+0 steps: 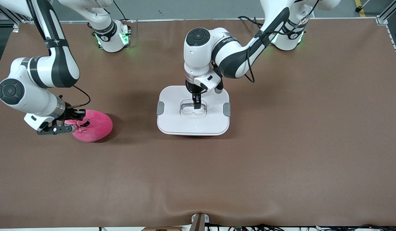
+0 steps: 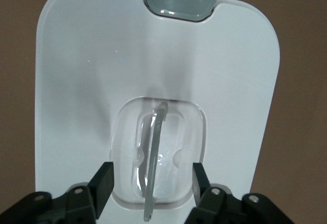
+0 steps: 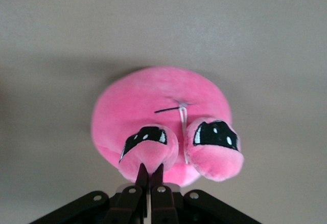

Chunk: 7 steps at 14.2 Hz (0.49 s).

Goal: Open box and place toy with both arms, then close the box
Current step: 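Grasp the pink plush with the right gripper while the left gripper grips the handle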

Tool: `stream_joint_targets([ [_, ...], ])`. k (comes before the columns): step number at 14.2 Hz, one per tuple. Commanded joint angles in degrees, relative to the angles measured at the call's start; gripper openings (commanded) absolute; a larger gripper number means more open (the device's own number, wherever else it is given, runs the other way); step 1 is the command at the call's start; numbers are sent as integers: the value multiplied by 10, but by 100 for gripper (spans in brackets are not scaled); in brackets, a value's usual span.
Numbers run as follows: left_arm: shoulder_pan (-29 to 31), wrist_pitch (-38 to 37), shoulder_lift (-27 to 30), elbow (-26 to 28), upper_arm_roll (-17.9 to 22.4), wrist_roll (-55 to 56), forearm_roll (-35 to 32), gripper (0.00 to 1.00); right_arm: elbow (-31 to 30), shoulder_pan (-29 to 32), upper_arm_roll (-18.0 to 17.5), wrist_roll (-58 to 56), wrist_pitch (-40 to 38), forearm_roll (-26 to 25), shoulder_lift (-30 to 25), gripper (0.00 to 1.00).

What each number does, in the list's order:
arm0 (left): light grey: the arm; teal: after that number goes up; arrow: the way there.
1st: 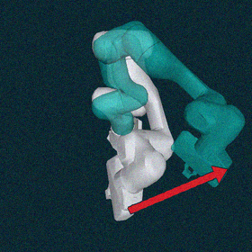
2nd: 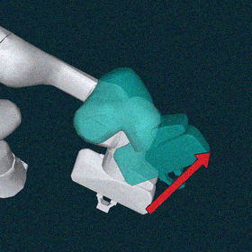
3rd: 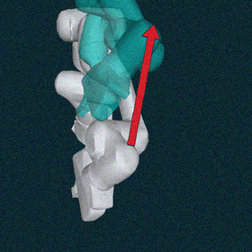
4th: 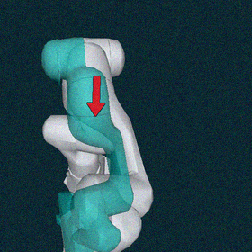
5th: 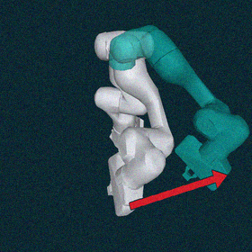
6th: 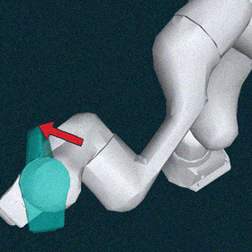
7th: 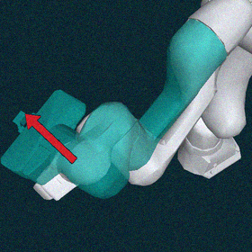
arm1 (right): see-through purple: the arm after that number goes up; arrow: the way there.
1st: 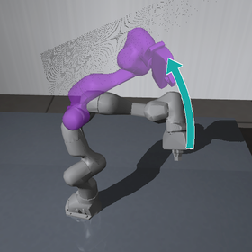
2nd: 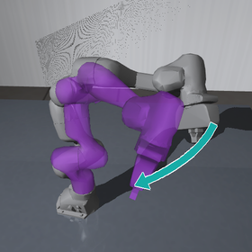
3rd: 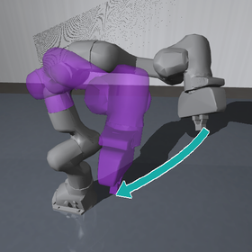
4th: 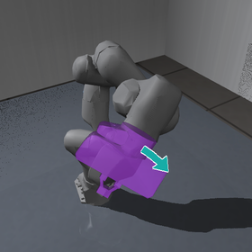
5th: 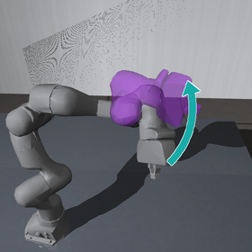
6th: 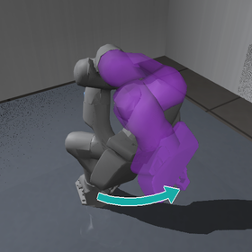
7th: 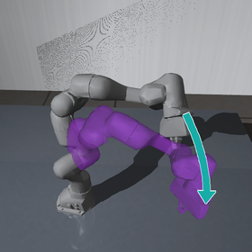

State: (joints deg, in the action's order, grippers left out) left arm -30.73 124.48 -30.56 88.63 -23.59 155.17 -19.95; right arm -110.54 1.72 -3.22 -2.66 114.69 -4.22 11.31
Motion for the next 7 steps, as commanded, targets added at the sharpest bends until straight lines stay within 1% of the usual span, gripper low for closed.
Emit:
stream_joint_targets([
  [1, -13, 10, -15, -10, 2, 17, -29, 63, 38, -1, 0, -3, -38, 2, -2, 0],
  [4, -15, 10, -20, -10, 2, 17, -30, 57, 80, -8, 0, -37, -81, -3, -1, 0],
  [5, -15, 10, -20, -10, 2, 16, -32, 49, 93, -10, 0, -44, -96, -4, -2, 0],
  [7, -15, 10, -21, -10, 2, 17, -42, 44, 100, -10, -4, -92, -122, 3, -2, 0],
])
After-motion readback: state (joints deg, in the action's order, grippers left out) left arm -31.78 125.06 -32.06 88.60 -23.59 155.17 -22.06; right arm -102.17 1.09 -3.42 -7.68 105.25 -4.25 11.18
